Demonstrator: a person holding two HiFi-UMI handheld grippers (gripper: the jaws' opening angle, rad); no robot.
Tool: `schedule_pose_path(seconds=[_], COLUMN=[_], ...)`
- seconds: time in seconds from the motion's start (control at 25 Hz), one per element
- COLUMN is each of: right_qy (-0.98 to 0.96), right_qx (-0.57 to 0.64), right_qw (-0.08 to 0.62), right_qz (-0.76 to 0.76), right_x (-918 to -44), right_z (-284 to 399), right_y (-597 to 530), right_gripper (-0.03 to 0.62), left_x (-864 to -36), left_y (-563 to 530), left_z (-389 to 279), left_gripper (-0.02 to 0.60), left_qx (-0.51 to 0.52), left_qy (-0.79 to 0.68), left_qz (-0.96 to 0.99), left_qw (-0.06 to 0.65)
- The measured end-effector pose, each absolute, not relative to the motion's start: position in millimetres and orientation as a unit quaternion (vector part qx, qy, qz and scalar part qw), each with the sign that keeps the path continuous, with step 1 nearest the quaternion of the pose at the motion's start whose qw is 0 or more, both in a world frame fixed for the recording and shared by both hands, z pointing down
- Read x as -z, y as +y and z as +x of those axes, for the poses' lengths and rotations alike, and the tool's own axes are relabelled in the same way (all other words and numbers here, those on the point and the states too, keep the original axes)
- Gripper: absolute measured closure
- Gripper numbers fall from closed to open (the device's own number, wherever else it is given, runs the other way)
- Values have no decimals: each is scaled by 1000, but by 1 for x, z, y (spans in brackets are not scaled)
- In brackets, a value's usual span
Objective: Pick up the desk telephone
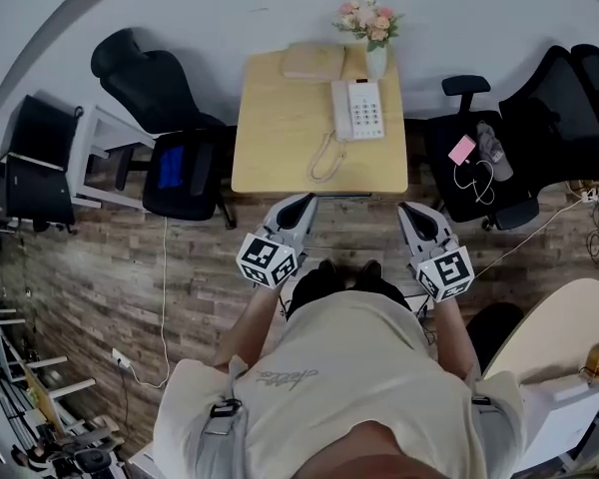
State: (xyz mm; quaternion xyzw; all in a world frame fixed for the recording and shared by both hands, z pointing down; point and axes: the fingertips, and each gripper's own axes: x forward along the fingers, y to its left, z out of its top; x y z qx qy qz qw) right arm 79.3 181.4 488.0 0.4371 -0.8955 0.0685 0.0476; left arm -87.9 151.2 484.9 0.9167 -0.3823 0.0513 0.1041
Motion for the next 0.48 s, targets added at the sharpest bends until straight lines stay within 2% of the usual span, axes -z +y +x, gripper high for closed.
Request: schedule_pose_path(seconds=[0.48], right_qy=[-862], right_qx=[-146], right_qw=[67], right_qz=[481], right_x=[-540], right_z=[106], right_y=[163], right_gripper=[599], left_x=[-509], left_y=[135], left_z=[-85], left_gripper=[565], left_qx=[-47], left_qy=[-379], left_qz=[913], left_qw=[142])
